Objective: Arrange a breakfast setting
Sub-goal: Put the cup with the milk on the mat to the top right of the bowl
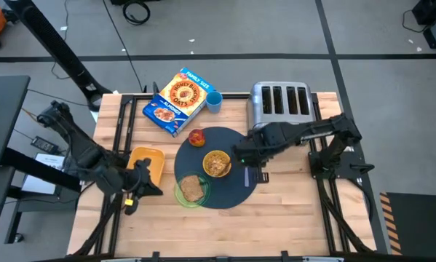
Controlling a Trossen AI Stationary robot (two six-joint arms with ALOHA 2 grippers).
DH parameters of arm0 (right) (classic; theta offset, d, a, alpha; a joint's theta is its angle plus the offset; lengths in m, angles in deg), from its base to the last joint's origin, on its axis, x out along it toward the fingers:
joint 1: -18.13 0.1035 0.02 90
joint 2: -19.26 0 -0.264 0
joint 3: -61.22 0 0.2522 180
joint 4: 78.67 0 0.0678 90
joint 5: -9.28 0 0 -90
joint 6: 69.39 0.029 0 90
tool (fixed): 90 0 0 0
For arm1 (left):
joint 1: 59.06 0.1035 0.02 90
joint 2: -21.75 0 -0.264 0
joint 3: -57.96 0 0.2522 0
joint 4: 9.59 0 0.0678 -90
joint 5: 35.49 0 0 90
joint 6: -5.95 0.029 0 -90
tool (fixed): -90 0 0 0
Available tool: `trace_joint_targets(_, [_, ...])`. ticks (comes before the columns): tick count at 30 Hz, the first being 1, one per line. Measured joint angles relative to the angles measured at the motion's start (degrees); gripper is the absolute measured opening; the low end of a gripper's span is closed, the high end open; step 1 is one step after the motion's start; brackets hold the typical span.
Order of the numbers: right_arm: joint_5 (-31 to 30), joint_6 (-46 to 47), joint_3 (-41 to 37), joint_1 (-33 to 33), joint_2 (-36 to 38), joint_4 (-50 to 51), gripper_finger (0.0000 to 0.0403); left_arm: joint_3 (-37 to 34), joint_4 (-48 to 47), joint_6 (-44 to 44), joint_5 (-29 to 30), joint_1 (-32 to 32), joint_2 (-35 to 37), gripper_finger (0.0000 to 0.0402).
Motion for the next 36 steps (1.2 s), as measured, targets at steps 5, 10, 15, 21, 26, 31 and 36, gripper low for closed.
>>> trace_joint_targets(5, [-0.5, -7.6, 0.0, -5.1, 0.0, -3.2, 0.0012, 0.0, -3.5, 3.9, -3.6, 6.0, 2.6, 0.0002])
trace_joint_targets(10, [-1.7, -15.9, 0.0, -11.0, -1.5, -6.2, 0.0012, 0.0, -4.9, 9.0, -8.2, 14.5, 4.5, 0.0002])
trace_joint_targets(15, [-1.0, -24.7, -0.1, -15.6, -5.0, -7.1, 0.0012, 0.0, -5.2, 14.6, -15.2, 25.7, 6.0, 0.0002])
trace_joint_targets(21, [-1.2, -32.9, 0.0, -19.4, -7.6, -7.8, 0.0012, 0.0, -5.0, 19.6, -25.0, 36.4, 6.2, 0.0002])
trace_joint_targets(26, [-1.2, -37.5, -0.1, -21.2, -9.5, -8.3, 0.0012, 0.0, -4.6, 22.4, -31.3, 42.5, 5.9, 0.0002])
trace_joint_targets(31, [-0.9, -40.6, -0.1, -21.4, -11.2, -8.6, 0.0012, 0.0, -4.4, 24.2, -35.4, 46.0, 5.4, 0.0002])
trace_joint_targets(36, [-1.5, -41.3, -0.1, -21.2, -12.5, -8.0, 0.0012, 0.0, -4.5, 25.3, -37.3, 47.7, 5.4, 0.0002])
